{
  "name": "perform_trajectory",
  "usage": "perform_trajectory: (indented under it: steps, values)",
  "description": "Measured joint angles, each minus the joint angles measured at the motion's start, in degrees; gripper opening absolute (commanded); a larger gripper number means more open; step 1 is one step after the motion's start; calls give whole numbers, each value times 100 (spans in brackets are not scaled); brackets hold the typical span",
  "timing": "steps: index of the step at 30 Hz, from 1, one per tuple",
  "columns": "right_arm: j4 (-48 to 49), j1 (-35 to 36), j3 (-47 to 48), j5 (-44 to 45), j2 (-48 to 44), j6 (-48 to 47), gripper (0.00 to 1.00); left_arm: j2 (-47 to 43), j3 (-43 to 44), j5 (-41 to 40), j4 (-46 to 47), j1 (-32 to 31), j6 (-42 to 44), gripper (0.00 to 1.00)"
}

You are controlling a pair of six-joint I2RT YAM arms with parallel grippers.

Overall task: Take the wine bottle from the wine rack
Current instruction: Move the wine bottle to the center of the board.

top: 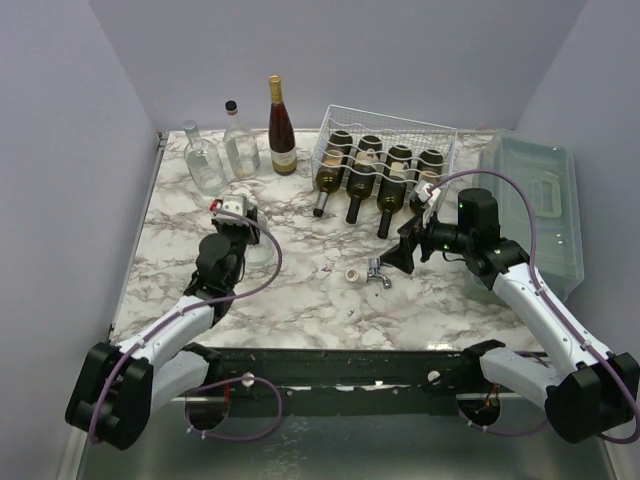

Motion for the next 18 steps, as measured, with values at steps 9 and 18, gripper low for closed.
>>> perform_trajectory:
  steps: [9,18]
  values:
    - [-2,0,0,7,0,-7,99,1202,1198,-750,46,1045,-168,0]
    - [-2,0,0,28,2,-48,100,2378,2164,-732,146,1547,-144,0]
